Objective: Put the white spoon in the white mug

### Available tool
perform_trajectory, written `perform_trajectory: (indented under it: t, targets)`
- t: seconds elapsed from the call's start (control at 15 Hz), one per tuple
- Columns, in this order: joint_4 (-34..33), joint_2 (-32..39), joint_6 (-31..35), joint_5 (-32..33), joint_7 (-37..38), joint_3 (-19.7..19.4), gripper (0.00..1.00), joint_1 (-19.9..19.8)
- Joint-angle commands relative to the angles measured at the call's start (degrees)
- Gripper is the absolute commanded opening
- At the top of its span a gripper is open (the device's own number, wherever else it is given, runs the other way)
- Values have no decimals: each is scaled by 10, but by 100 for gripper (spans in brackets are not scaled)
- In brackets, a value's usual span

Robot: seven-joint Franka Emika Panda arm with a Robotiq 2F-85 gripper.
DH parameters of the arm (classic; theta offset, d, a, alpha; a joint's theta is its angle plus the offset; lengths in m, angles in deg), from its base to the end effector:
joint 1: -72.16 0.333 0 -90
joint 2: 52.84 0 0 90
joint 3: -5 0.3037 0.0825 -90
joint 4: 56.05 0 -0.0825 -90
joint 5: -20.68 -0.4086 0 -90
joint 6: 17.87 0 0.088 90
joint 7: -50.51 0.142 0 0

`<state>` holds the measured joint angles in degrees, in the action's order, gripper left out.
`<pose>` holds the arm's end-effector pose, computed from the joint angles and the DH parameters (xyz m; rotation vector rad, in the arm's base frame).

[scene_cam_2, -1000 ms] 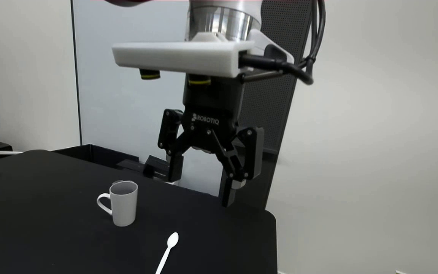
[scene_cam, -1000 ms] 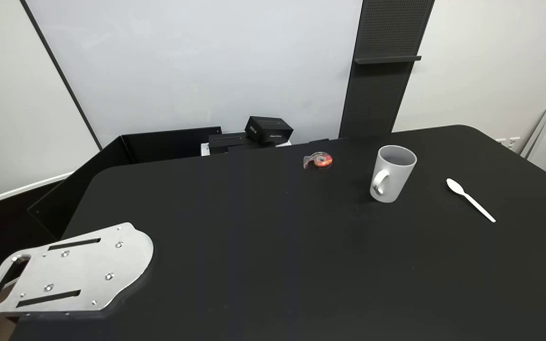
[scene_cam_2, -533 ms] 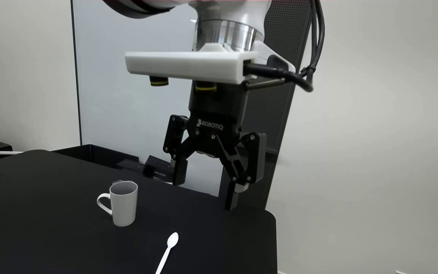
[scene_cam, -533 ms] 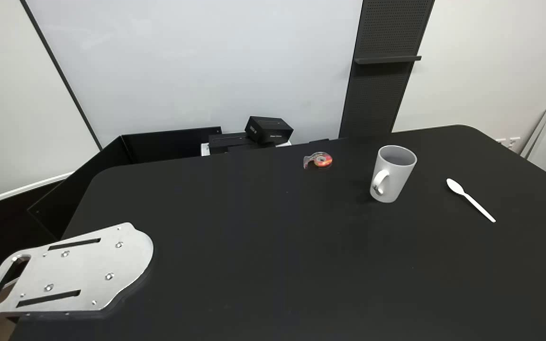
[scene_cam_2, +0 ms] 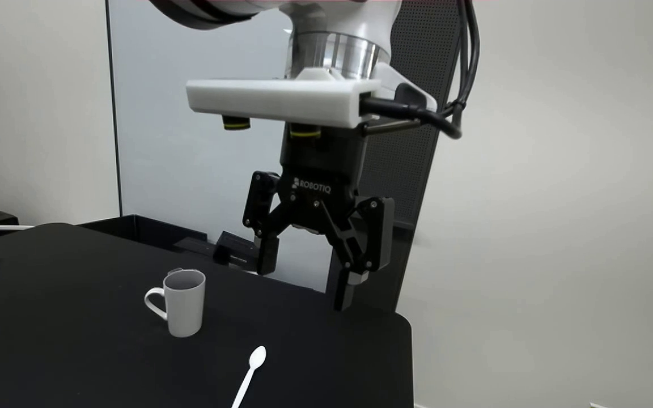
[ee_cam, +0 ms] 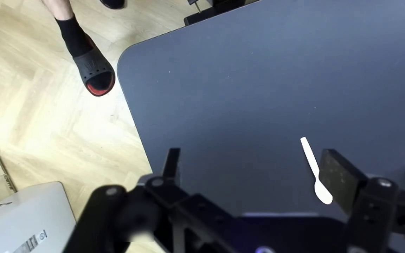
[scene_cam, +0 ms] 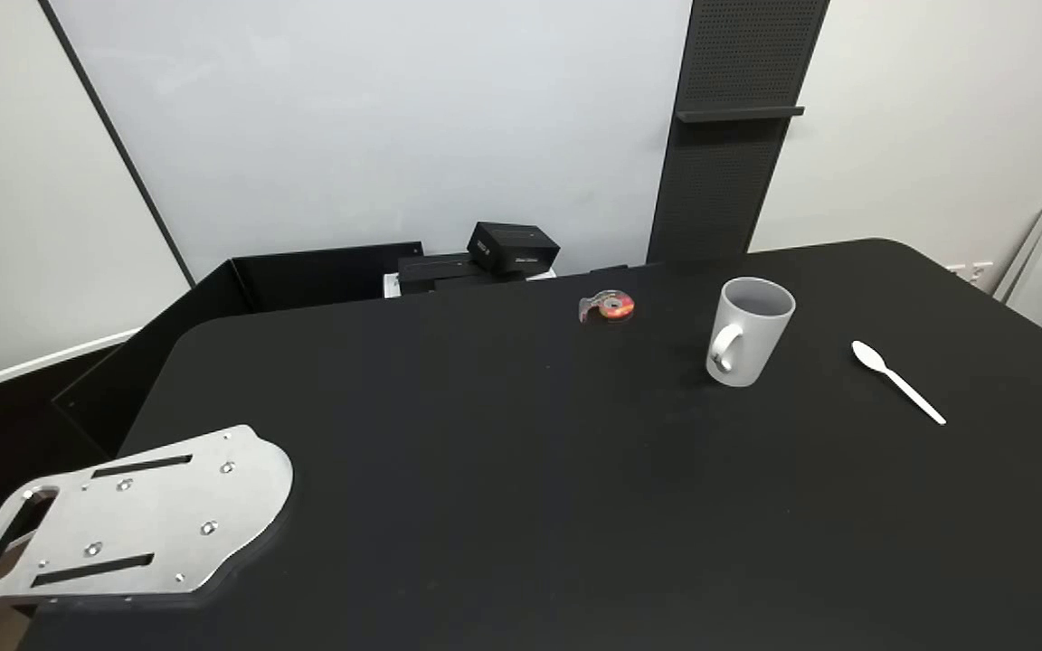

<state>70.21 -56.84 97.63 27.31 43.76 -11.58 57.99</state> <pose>0.4431 -0.2755 0.3408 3.0453 -0.5555 -0.2170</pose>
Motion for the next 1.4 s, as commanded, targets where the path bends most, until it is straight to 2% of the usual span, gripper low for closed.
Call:
perform_trajectory:
  t: [0.0,0.27,0.53,1.0,1.13,1.33]
  targets:
    - [-9,21,19,-14,27,22,100,12]
    - [-2,37,51,-34,26,55,100,38]
    - [21,49,123,-51,-3,80,100,59]
    - [26,110,250,-136,-148,93,100,55]
    - [11,138,260,-182,-206,101,100,46]
    - [-7,177,276,-208,-241,113,100,36]
